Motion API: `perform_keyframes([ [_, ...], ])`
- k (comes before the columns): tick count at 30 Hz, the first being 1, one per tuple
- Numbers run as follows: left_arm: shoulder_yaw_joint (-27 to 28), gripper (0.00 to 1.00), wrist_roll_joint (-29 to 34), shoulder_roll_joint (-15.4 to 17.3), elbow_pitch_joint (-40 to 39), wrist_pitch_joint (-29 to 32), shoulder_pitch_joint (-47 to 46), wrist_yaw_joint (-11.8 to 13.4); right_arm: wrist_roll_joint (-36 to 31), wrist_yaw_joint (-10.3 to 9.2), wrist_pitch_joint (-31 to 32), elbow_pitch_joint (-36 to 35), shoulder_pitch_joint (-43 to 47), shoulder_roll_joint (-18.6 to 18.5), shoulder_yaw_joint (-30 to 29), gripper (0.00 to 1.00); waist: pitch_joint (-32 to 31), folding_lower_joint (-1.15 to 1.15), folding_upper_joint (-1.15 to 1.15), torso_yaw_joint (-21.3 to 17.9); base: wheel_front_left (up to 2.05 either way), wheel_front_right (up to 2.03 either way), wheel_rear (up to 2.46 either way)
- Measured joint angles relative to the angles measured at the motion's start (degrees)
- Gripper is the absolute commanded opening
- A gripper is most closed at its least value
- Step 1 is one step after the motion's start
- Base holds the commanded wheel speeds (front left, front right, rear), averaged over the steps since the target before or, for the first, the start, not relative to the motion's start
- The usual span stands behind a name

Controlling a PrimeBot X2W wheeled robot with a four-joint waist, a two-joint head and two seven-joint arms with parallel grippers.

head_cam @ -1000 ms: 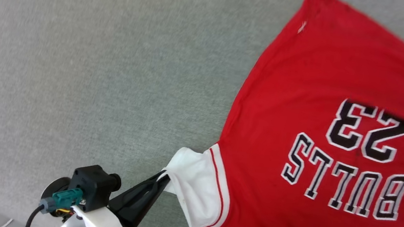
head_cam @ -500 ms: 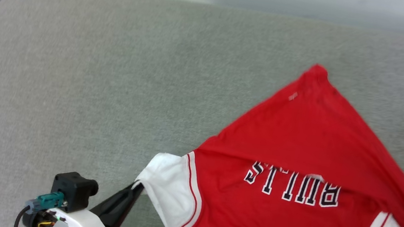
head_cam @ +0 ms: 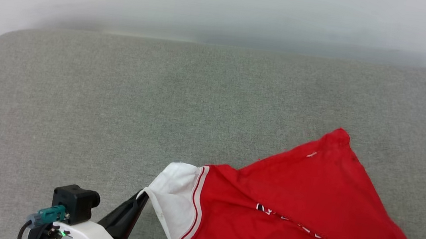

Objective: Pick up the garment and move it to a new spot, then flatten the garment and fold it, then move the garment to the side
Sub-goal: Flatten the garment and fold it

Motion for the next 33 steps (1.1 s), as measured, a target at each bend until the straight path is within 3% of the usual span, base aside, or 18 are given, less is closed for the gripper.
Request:
perform_keyframes([
  [7,-0.7,0.0,0.0,-0.6,0.9,-0.4,0.6,0.2,1.1,0.0,-1.7,-0.8,4.5,2.0,0.1,0.0,-1.6,0.0,0.0,-0.5,0.0,0.0,0.0],
  [8,-0.8,0.0,0.0,-0.6,0.9,-0.4,0.6,0.2,1.2,0.0,-1.9,-0.9,4.5,2.0,0.2,0.22,-1.6,0.0,0.0,-0.5,0.0,0.0,0.0],
  [9,-0.8,0.0,0.0,-0.6,0.9,-0.4,0.6,0.2,1.5,0.0,-2.5,-1.3,4.5,1.8,0.6,1.0,-1.6,0.0,0.0,-0.5,0.0,0.0,0.0],
  [14,-1.0,0.0,0.4,-0.4,0.3,-0.4,0.6,0.2,4.4,0.0,-3.8,-4.1,2.4,-0.5,2.8,1.0,-0.8,0.0,0.0,-0.5,0.0,0.0,0.0],
  [22,-1.9,0.0,1.7,-0.3,-1.7,0.3,-1.5,-0.2,8.1,0.0,-0.5,-11.0,-10.2,-3.3,5.1,1.0,2.9,0.01,0.0,1.2,0.0,0.0,0.0],
  [27,-2.9,0.0,2.4,-0.8,-1.9,0.9,-3.8,-1.1,5.7,0.0,2.8,-10.0,-19.0,-4.9,8.4,1.0,6.4,0.01,0.0,3.6,0.0,0.0,0.0],
  [33,-4.0,0.0,3.7,-2.2,-2.2,1.0,-6.9,-2.5,0.4,0.0,5.0,-3.8,-27.1,-7.0,11.2,1.0,11.2,0.02,0.0,7.4,0.0,0.0,0.0],
])
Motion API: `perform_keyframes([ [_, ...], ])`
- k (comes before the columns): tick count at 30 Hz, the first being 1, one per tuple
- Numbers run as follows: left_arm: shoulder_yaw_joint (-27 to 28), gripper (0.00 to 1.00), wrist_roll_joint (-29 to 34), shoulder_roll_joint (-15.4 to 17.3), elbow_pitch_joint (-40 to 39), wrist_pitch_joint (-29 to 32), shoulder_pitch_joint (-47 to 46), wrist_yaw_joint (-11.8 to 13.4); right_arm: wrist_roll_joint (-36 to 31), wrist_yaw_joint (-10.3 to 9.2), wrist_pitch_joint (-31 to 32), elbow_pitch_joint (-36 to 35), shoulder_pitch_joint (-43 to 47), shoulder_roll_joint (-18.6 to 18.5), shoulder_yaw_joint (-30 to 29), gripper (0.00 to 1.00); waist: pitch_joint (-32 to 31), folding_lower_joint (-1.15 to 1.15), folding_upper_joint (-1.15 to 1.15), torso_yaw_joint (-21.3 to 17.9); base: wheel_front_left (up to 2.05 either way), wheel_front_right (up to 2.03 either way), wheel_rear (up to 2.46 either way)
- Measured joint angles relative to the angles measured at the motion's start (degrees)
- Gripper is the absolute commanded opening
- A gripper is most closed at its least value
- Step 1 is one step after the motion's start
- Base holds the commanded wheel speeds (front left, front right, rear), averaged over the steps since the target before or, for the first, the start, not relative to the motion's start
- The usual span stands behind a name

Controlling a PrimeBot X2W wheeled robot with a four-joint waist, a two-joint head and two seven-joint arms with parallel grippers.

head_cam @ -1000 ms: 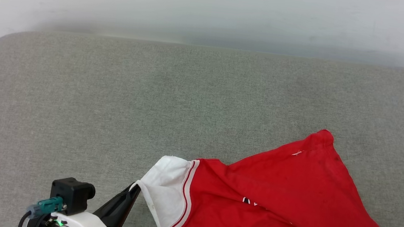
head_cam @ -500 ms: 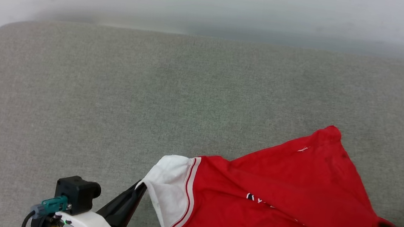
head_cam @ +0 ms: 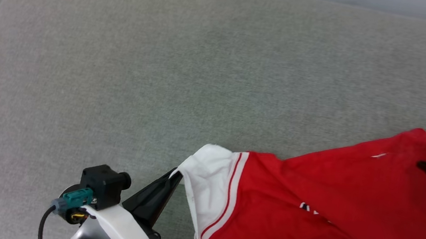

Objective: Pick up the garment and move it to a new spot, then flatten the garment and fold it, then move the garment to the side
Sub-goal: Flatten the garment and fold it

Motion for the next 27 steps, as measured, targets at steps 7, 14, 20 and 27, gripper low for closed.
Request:
perform_keyframes([
  [7,-1.4,0.0,0.9,-1.9,-0.3,0.0,-2.5,-0.8,-5.3,0.0,0.2,7.8,-4.3,-1.9,1.5,1.0,5.0,0.0,0.0,4.5,0.0,0.0,0.0],
  [14,-1.8,0.0,0.5,-2.8,0.5,-0.2,-3.9,-1.6,-6.4,-0.01,-0.5,10.4,-5.4,-5.0,4.1,1.0,7.9,0.0,0.0,7.4,0.0,0.0,0.0],
  [20,-1.9,0.0,0.2,-3.0,1.0,-0.3,-4.0,-2.0,-5.5,-0.01,-0.5,11.5,-4.7,-5.7,4.1,0.0,7.9,-0.01,0.0,8.3,0.0,0.0,0.0],
  [27,-1.8,0.0,0.1,-2.2,1.8,-0.4,-3.9,-2.0,-5.4,0.0,-3.8,13.5,-3.9,-5.0,3.9,0.0,6.0,0.0,0.0,8.0,0.0,0.0,0.0],
])
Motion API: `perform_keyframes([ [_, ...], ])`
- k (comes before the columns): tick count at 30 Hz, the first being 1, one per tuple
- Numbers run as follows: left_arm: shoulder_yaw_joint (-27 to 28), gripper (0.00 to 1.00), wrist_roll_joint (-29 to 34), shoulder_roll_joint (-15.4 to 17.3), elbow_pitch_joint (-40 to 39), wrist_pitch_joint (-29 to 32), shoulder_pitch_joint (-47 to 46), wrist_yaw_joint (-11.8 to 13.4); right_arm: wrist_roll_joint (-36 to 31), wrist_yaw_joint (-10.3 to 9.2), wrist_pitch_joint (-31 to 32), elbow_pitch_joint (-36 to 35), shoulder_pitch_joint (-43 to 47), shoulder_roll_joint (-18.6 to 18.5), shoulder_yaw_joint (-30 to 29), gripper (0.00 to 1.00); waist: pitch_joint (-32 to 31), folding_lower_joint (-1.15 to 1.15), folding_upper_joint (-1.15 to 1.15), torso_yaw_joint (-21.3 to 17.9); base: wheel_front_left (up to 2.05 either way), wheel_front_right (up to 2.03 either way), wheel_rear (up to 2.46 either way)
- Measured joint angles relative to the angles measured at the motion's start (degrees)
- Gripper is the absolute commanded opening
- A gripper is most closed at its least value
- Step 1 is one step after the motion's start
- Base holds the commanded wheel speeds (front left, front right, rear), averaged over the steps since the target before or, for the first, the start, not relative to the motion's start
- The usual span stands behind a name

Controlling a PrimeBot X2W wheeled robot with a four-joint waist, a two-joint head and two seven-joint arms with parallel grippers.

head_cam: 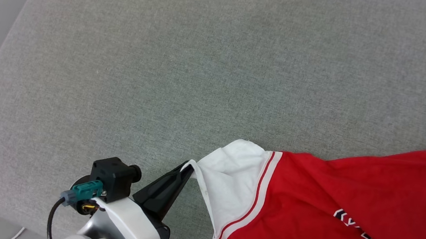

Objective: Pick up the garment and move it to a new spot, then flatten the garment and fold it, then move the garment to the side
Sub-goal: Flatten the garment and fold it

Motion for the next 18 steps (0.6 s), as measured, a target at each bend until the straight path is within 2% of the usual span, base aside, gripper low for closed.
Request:
perform_keyframes([
  [5,0.6,0.0,-0.1,0.7,0.1,-0.4,0.7,0.5,0.5,0.0,-4.9,1.4,0.4,1.8,-0.3,0.0,-3.0,0.0,0.0,-1.0,0.0,0.0,0.0],
  [10,1.9,0.0,-0.2,2.1,-0.5,-0.4,1.3,1.5,2.3,0.0,-9.8,1.9,0.7,1.2,0.4,0.0,-6.9,0.0,0.0,-2.6,0.0,0.0,0.0],
  [13,3.1,0.0,-1.3,2.5,-0.7,-0.9,2.3,2.3,4.7,0.0,-13.0,1.0,0.4,1.2,0.2,0.0,-9.5,0.0,0.0,-3.8,0.0,0.0,0.0],
  [18,5.9,0.0,-2.0,4.0,-2.1,-2.1,3.4,3.8,7.8,0.0,-14.9,-3.5,0.4,0.4,0.9,0.0,-13.9,-0.01,0.0,-6.4,0.0,0.0,0.0],
])
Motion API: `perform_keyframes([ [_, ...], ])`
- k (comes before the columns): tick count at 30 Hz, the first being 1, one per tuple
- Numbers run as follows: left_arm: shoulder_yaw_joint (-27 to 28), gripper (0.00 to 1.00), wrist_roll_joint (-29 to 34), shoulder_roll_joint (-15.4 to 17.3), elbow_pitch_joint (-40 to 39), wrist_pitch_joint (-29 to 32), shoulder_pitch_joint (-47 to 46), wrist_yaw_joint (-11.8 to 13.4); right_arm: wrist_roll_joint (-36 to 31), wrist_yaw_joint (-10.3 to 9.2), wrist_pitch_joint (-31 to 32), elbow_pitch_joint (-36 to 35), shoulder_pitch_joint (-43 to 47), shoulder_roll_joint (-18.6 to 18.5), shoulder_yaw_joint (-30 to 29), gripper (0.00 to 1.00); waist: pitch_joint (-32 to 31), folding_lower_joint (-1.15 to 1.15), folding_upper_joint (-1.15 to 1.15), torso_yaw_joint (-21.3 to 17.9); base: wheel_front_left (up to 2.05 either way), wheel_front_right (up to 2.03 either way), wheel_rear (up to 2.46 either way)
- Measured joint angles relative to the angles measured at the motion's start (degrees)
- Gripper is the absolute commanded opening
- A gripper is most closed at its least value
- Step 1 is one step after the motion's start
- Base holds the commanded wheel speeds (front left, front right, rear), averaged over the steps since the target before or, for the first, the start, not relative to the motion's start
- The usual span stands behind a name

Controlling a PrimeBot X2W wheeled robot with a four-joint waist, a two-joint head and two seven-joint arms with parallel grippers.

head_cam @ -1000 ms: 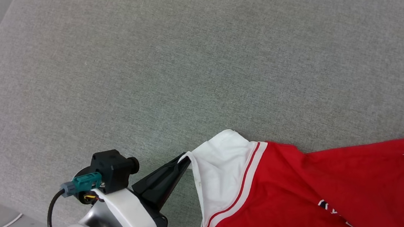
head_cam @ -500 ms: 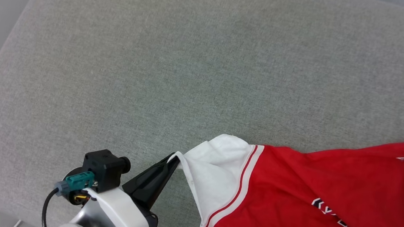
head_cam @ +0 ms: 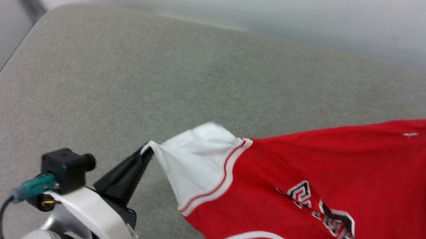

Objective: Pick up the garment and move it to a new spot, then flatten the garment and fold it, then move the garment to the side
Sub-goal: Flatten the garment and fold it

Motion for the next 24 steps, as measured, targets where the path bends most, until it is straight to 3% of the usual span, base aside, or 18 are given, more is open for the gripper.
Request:
perform_keyframes([
  [14,11.8,0.0,-0.2,6.7,-11.0,-3.4,0.4,4.6,4.3,0.0,-4.4,-17.1,0.5,0.1,-1.4,0.0,-7.9,-0.01,0.0,-8.4,0.0,0.0,0.0],
  [24,19.5,0.0,-0.2,10.6,-16.5,-2.9,-9.3,5.2,5.6,0.0,-8.7,-24.2,-3.3,2.0,-1.5,0.0,-8.3,-0.01,0.0,-12.3,0.0,0.0,0.0],
])
